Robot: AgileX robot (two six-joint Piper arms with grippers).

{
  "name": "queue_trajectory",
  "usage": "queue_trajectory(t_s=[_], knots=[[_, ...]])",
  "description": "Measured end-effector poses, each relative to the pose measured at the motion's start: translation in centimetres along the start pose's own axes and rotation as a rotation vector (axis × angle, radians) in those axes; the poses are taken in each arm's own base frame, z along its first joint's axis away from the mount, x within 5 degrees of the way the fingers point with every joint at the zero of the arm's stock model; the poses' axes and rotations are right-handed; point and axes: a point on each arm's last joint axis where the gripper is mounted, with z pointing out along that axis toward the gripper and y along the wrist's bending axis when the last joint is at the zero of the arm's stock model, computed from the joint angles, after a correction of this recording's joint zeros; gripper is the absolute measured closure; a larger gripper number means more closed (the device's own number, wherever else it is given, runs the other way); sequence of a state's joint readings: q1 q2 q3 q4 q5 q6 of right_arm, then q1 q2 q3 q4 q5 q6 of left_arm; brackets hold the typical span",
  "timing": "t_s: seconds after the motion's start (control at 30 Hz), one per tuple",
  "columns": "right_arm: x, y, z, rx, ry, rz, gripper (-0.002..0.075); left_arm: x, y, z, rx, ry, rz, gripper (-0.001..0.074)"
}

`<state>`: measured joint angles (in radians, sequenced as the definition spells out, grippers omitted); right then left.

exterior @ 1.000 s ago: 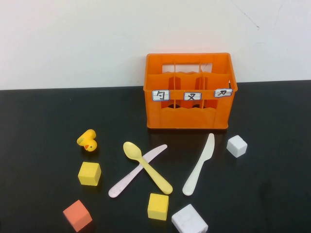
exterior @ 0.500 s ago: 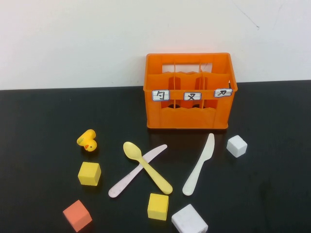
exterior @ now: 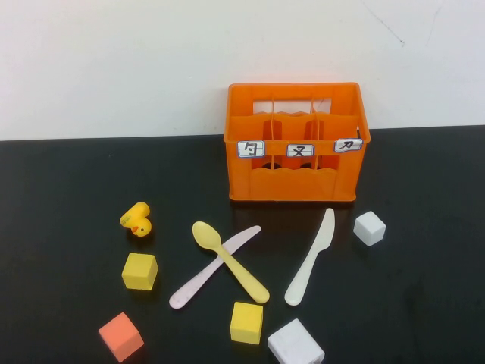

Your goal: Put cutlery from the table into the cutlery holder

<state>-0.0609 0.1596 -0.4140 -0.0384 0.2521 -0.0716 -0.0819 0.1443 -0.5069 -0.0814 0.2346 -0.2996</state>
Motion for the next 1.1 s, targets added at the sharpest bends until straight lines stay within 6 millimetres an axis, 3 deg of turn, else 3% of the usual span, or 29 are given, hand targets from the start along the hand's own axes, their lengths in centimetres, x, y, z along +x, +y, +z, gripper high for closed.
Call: queue_trajectory(t_s=[0.13, 0.3, 0.53, 0.67, 0.87, 1.1], knots=[[-0.4, 0.1, 2.3, -0.052, 0.233, -0.1, 0.0728, -0.5, -0.3, 2.5, -0.072, 0.22, -0.018, 0.0736], [1.5, 1.3, 5.7, -0.22, 0.476, -0.176, 0.0728, 0.9, 0.2, 5.7, -0.124, 0.372, -0.072, 0.0736], [2.9, 3.6, 9.9, -0.511, 0.643, -0.179, 0.0728, 4.6, 1.2, 9.7, -0.221, 0.56, -0.287, 0.0736], [2.6, 5.8, 12.5, -0.711, 0.684, -0.201, 0.0728, 7.3, 1.8, 11.5, -0.258, 0.756, -0.286, 0.0736], [4.5, 12.4, 17.5, -0.968, 0.907, -0.388, 0.0728, 10.3, 1.9, 13.1, -0.215, 0.958, -0.28, 0.0736], [6.6, 23.1, 21.9, -1.104, 1.001, -0.603, 0.0728, 10.4, 1.7, 13.4, -0.164, 0.95, -0.253, 0.0736]])
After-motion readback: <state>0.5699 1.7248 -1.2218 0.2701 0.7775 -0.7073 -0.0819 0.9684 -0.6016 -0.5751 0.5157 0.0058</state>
